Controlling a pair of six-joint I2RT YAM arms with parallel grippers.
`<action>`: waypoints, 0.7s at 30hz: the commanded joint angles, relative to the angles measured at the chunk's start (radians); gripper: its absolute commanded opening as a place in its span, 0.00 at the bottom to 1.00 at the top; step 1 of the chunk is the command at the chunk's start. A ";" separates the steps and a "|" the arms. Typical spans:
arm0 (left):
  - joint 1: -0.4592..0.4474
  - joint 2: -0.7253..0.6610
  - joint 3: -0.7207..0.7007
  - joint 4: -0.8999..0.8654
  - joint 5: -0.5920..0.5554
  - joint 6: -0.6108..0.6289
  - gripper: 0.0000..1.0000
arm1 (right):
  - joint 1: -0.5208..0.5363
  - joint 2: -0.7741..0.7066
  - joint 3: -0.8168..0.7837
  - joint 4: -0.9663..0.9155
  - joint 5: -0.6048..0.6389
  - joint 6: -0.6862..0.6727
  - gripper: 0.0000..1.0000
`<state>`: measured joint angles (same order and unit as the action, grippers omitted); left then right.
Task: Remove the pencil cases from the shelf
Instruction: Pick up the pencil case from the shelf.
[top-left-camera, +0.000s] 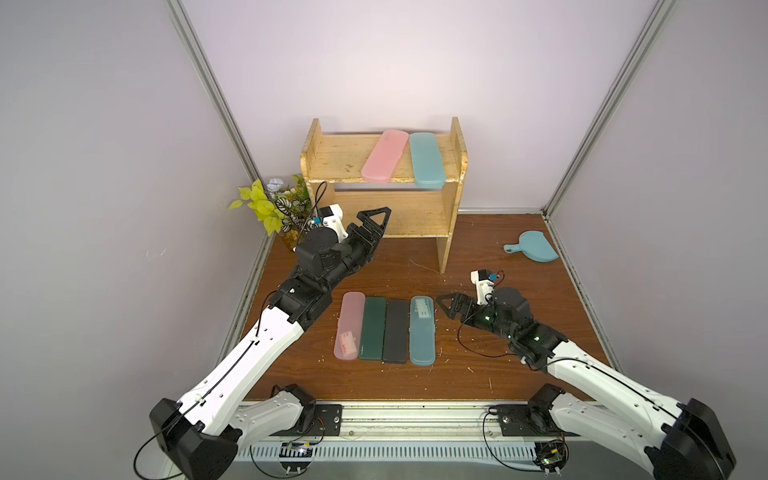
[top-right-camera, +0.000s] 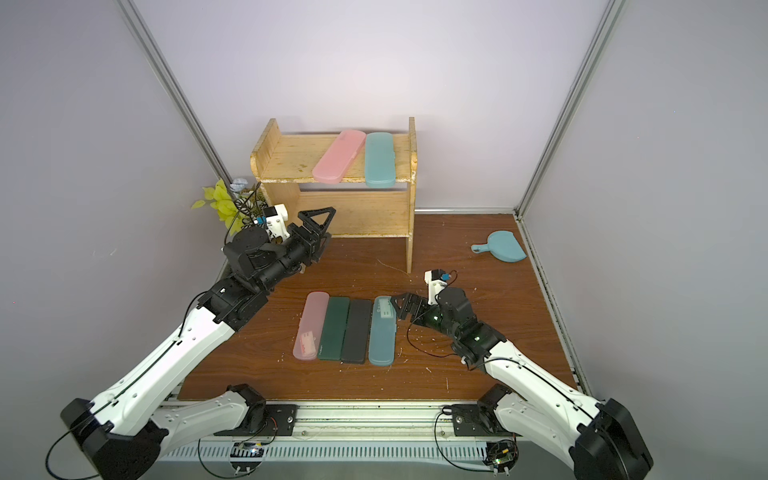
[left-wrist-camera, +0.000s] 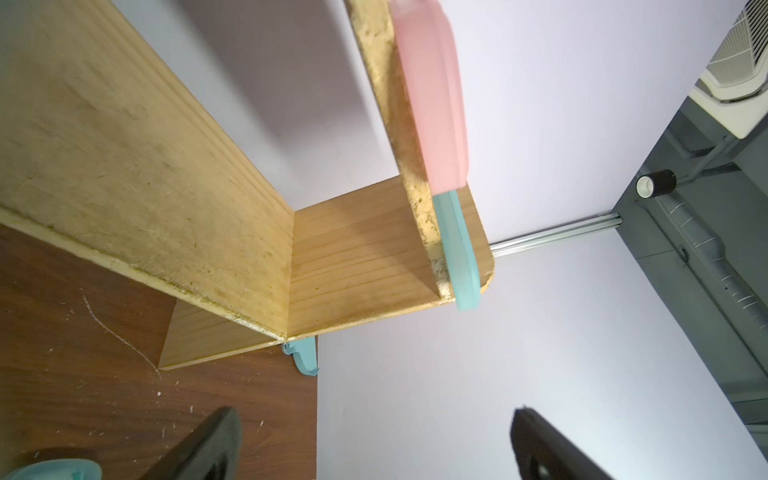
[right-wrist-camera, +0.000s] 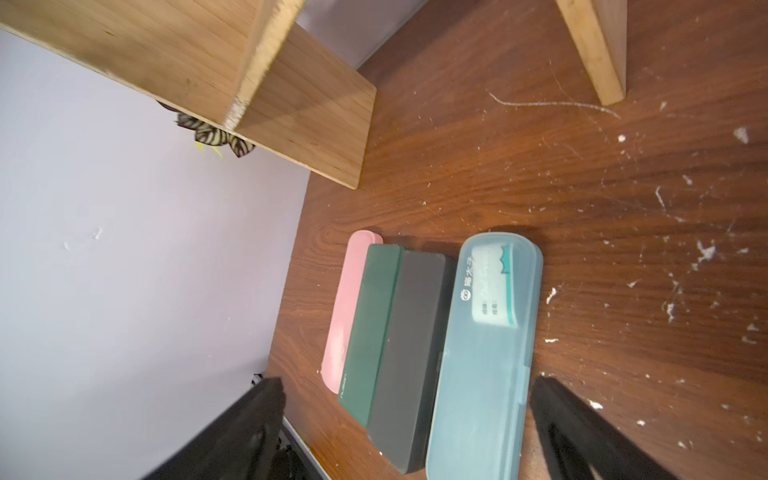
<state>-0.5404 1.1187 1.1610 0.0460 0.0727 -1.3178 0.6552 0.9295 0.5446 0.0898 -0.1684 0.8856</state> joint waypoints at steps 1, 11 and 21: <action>0.017 0.020 0.057 0.076 -0.059 -0.012 0.92 | -0.003 -0.033 0.057 -0.041 0.036 -0.044 0.99; 0.031 0.113 0.154 0.150 -0.096 -0.031 0.76 | -0.003 -0.087 0.078 -0.064 0.092 -0.058 0.95; 0.069 0.161 0.192 0.170 -0.131 -0.096 0.65 | -0.004 -0.103 0.069 -0.036 0.124 -0.050 0.90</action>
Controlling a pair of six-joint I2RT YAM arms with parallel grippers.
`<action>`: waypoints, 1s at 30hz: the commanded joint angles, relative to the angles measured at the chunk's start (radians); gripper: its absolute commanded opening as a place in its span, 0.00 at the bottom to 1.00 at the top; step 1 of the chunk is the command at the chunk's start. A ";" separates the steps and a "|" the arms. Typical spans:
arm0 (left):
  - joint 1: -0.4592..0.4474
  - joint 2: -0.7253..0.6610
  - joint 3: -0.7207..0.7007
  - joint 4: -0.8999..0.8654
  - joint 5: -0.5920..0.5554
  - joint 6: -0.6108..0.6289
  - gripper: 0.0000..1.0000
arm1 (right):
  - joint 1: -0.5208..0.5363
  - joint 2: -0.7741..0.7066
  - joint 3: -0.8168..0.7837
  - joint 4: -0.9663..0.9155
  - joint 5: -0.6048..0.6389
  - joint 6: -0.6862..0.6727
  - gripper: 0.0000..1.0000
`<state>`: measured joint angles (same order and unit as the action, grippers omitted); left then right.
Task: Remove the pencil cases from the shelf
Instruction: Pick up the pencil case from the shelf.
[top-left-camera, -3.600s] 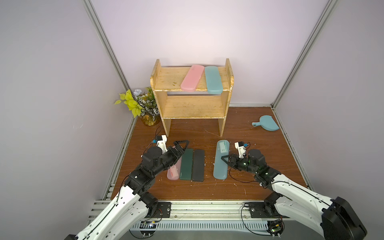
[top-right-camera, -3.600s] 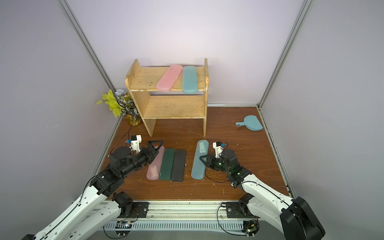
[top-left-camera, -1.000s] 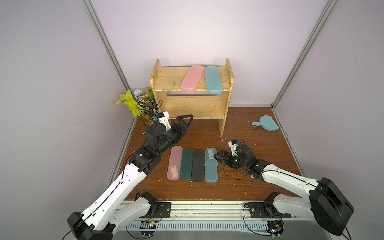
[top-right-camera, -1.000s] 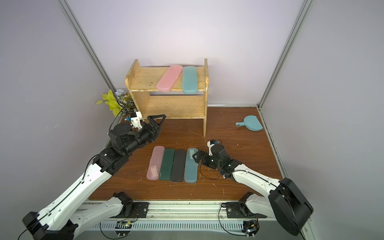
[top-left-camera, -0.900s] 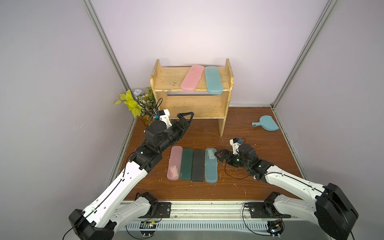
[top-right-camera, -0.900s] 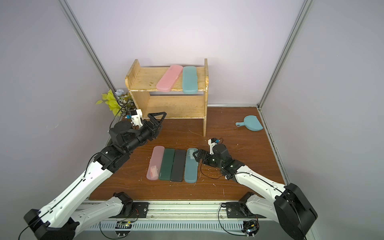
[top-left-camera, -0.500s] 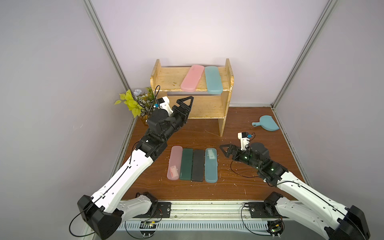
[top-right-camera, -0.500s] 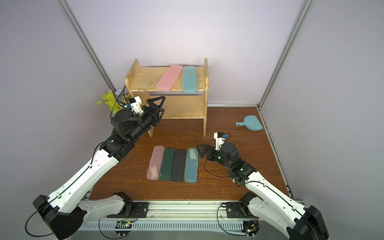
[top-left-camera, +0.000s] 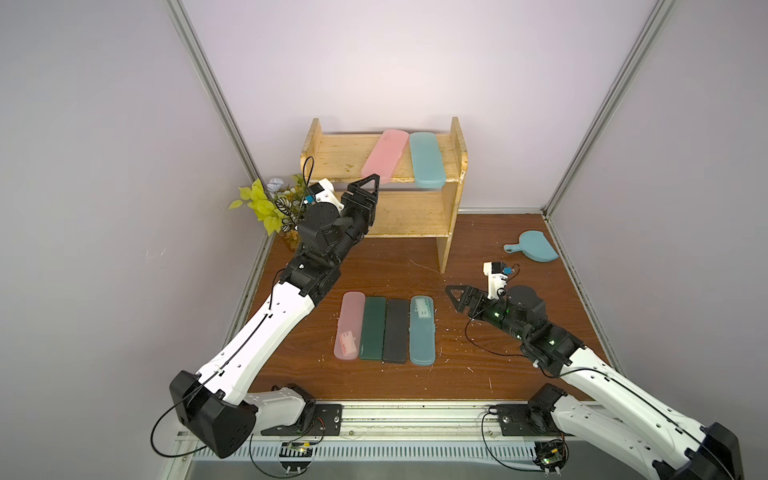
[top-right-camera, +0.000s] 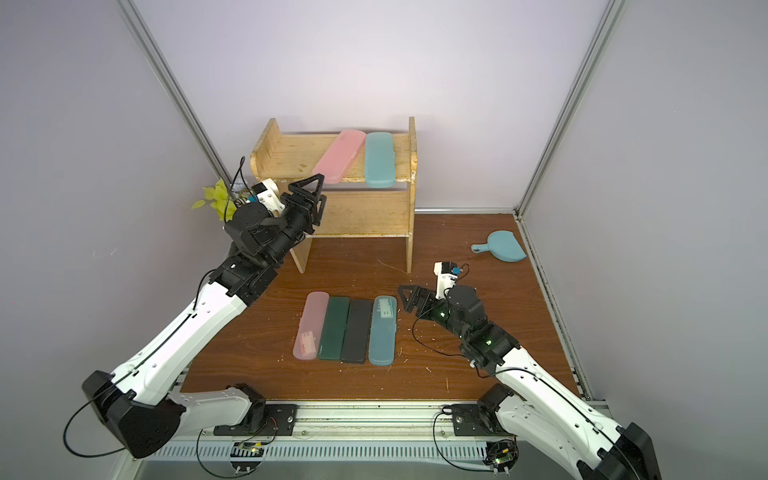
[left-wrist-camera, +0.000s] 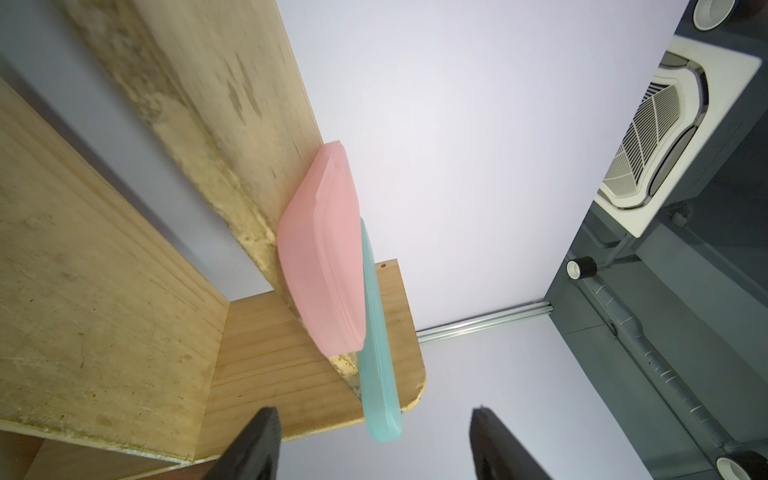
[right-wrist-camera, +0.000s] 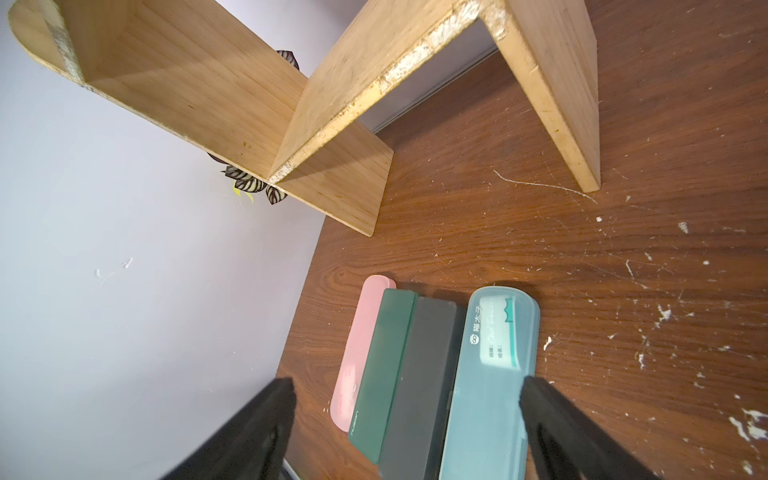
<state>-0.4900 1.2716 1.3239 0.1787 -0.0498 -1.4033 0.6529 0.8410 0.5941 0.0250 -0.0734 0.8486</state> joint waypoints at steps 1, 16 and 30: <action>0.024 0.014 0.029 0.045 -0.001 -0.011 0.64 | -0.001 -0.014 0.019 0.032 0.029 -0.011 0.90; 0.057 0.116 0.092 0.079 0.068 -0.008 0.51 | -0.004 -0.031 -0.001 0.052 0.044 -0.004 0.85; 0.064 0.159 0.104 0.108 0.079 -0.008 0.33 | -0.010 -0.048 -0.011 0.056 0.056 -0.018 0.83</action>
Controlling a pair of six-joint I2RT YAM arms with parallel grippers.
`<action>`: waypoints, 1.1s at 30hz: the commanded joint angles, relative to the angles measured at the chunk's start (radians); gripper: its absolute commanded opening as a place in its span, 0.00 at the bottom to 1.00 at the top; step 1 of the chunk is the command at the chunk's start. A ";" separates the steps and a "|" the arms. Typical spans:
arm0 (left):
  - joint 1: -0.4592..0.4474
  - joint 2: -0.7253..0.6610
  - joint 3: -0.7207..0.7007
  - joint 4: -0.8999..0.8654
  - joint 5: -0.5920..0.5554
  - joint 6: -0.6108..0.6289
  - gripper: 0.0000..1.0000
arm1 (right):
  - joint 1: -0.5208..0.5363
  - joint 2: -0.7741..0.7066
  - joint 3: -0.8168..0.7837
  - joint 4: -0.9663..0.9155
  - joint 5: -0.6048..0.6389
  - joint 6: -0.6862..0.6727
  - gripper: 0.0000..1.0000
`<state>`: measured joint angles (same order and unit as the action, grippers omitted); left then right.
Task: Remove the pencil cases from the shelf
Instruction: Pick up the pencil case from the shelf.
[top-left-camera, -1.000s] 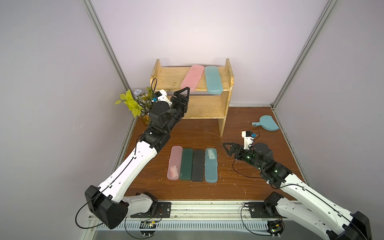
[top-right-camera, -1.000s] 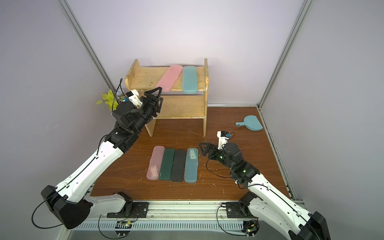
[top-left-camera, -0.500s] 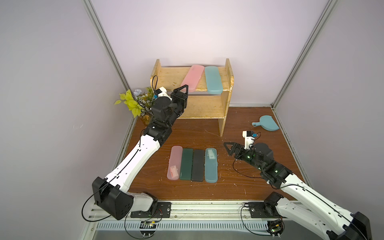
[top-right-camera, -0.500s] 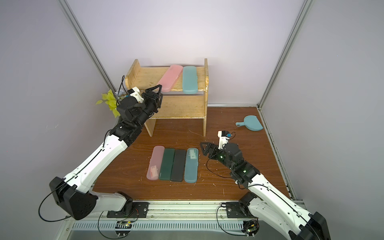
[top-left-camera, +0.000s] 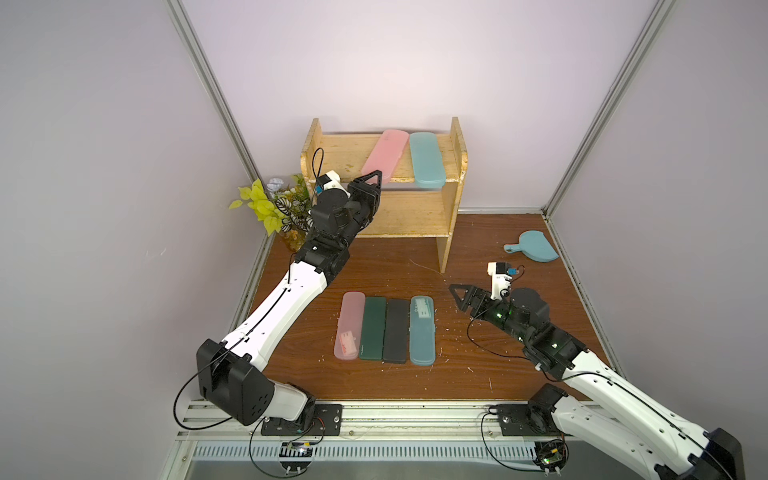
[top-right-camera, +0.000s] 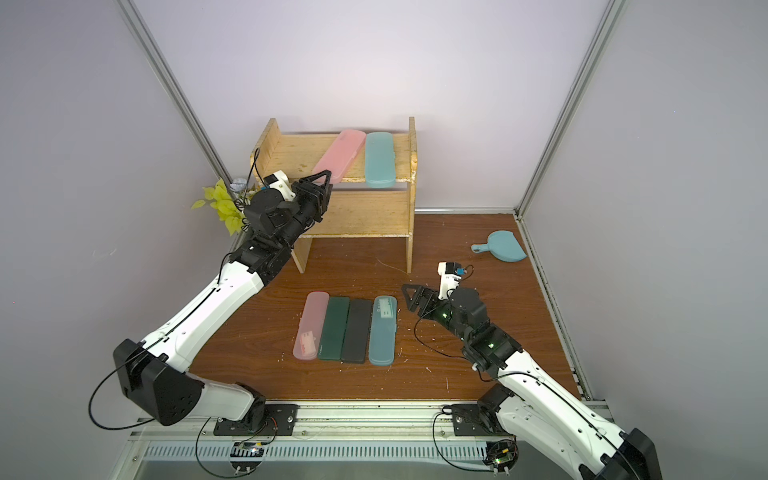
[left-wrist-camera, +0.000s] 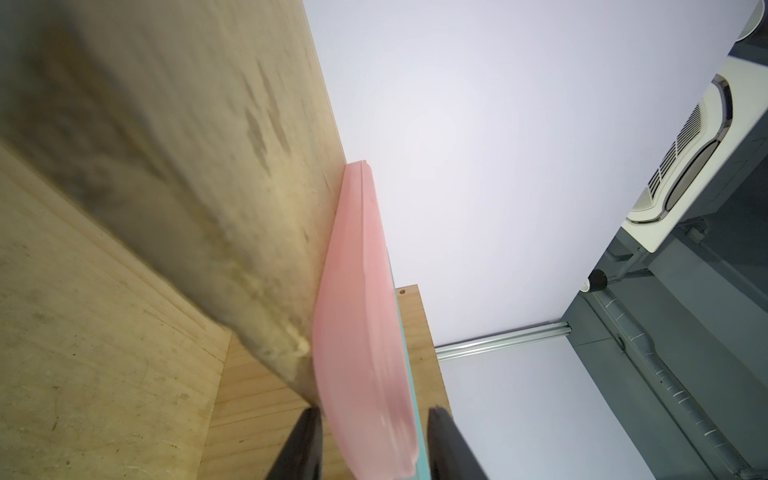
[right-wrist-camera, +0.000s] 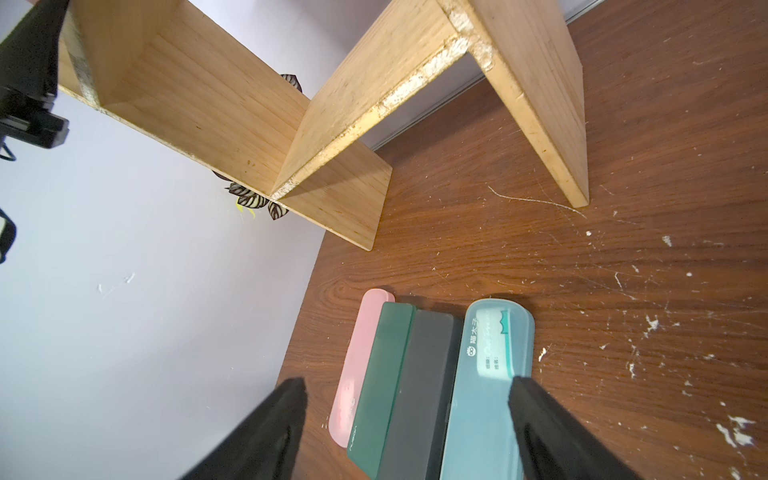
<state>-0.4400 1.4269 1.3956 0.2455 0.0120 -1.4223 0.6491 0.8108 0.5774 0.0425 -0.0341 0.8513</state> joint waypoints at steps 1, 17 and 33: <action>0.014 0.004 0.032 0.041 0.018 0.011 0.31 | -0.007 -0.016 0.006 0.038 0.016 -0.022 0.83; 0.018 -0.004 0.023 0.043 0.021 0.018 0.13 | -0.010 -0.002 0.049 0.020 0.004 -0.055 0.82; 0.021 -0.137 -0.069 0.090 0.020 0.030 0.04 | -0.010 0.166 0.315 0.100 -0.185 -0.029 0.82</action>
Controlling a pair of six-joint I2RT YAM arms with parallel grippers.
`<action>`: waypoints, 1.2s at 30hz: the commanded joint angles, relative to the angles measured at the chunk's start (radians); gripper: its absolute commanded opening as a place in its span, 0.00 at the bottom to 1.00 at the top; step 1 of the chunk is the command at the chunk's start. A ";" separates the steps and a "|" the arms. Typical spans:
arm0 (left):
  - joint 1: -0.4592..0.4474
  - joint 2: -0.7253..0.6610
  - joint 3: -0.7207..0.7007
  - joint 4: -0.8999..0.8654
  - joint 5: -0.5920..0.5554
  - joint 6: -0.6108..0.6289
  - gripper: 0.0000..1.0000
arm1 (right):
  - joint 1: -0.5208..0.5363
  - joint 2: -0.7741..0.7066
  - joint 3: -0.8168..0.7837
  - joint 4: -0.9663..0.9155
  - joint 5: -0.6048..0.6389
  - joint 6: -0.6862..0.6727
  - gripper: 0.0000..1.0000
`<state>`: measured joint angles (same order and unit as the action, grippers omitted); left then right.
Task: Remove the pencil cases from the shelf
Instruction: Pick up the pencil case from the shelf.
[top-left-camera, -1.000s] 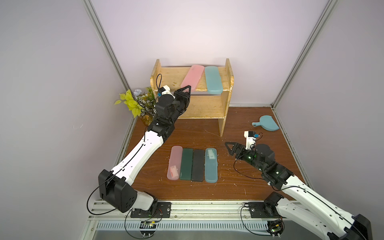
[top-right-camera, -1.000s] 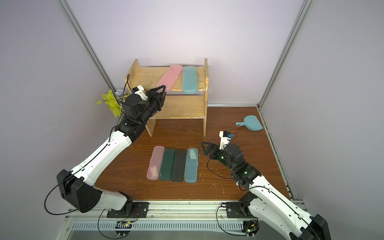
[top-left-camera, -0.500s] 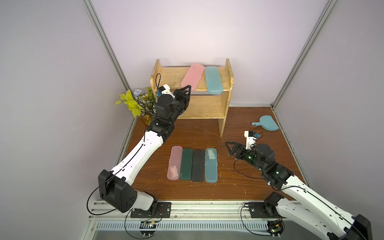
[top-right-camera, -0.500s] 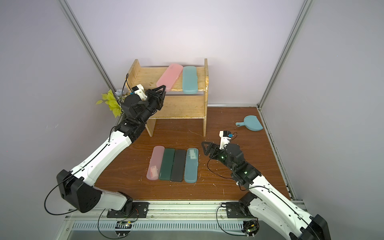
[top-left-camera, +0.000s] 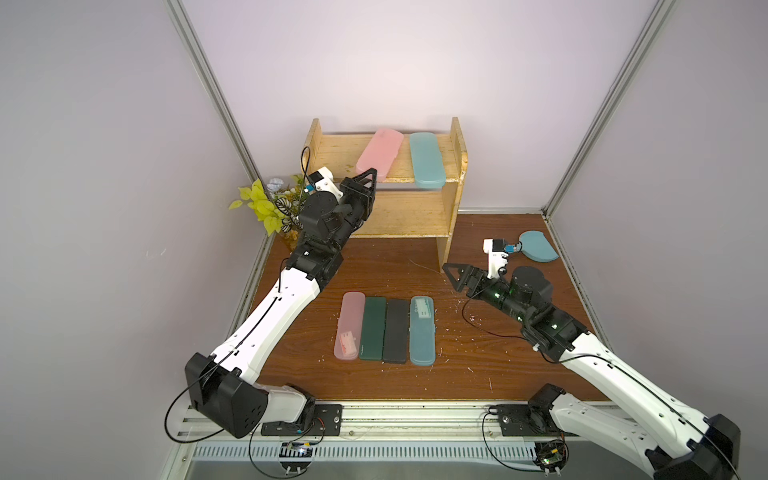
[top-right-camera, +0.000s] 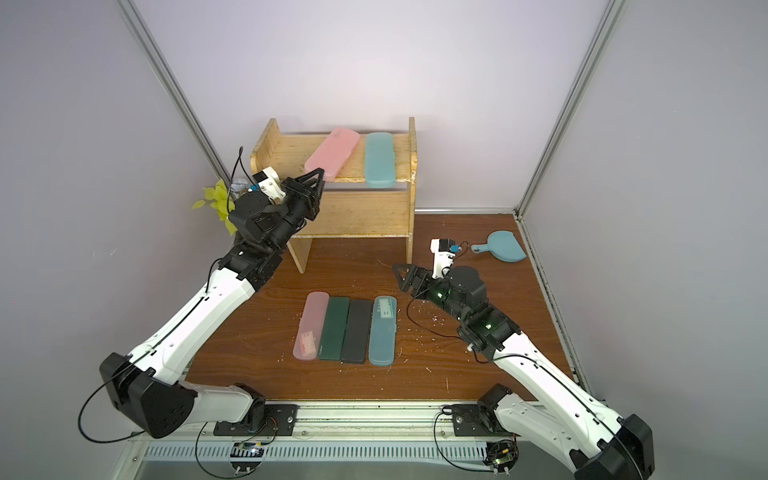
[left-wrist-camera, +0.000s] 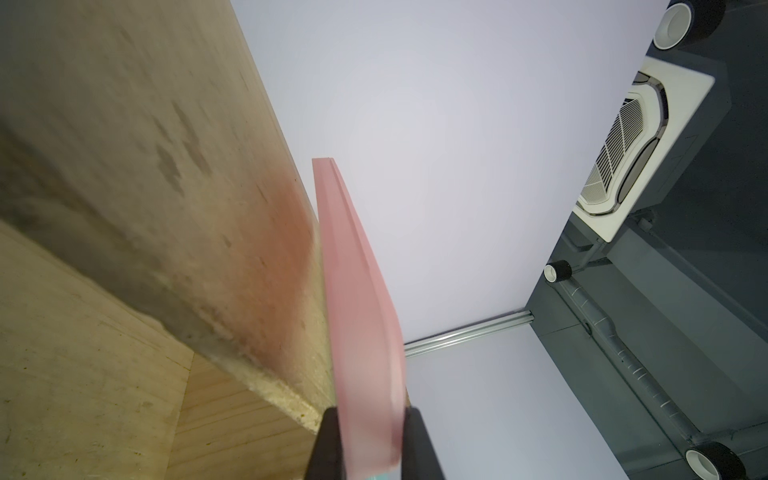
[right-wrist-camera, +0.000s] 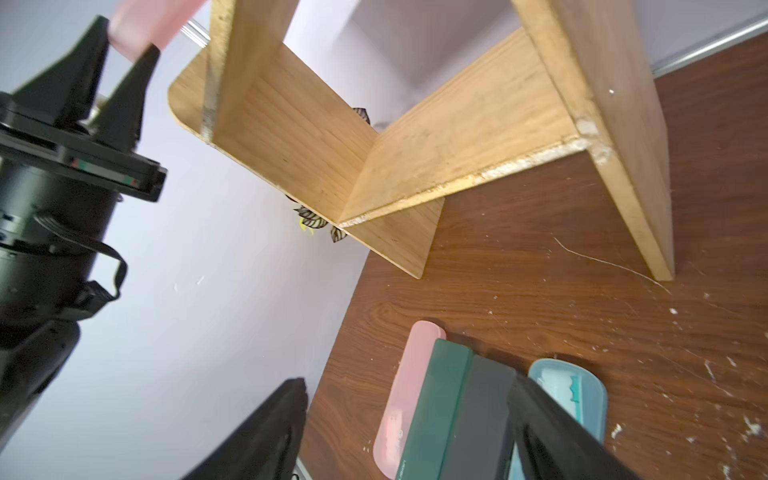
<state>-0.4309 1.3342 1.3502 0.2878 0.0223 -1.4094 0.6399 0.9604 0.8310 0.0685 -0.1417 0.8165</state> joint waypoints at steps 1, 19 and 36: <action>0.012 -0.059 -0.037 0.050 0.010 0.015 0.04 | -0.001 0.025 0.076 0.084 -0.088 0.015 0.82; 0.012 -0.305 -0.256 0.154 0.104 -0.007 0.01 | 0.049 0.185 0.341 0.275 -0.158 0.244 0.79; -0.013 -0.417 -0.319 0.210 0.268 -0.057 0.00 | 0.197 0.366 0.586 0.313 0.007 0.393 0.75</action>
<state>-0.4316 0.9394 1.0332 0.4305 0.2333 -1.4605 0.8253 1.3201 1.3663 0.3267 -0.1875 1.1687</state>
